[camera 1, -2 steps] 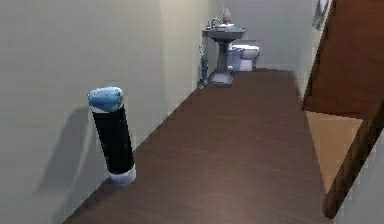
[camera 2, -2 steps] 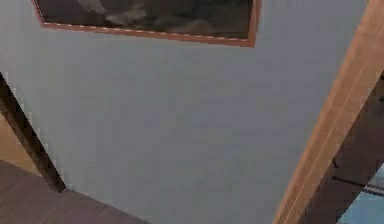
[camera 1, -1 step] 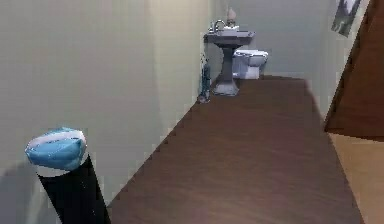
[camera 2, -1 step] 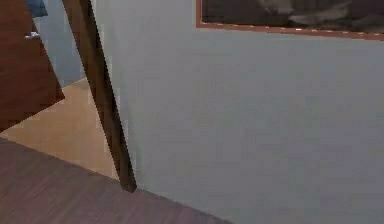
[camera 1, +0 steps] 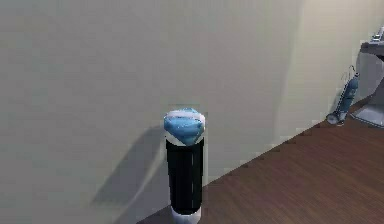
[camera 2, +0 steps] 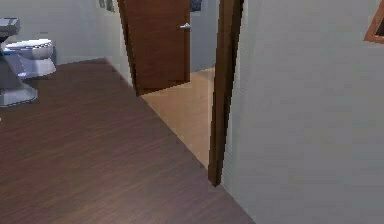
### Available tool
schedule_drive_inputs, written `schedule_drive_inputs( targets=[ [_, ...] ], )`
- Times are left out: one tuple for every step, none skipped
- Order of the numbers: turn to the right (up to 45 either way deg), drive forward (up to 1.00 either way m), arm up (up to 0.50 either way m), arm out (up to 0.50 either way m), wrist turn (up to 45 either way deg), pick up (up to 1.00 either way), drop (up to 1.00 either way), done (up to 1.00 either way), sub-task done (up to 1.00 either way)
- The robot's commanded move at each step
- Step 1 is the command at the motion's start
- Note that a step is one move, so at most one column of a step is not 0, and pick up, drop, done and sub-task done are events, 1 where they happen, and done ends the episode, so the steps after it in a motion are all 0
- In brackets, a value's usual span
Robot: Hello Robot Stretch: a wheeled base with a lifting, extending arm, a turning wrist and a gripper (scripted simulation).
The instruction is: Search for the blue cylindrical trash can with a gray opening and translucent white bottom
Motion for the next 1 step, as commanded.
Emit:
schedule_drive_inputs(
  targets=[
    [0.0, 0.0, 0.0, 0.0, 0.0, 0.0, 0.0, 1.0, 0.0]
  ],
)
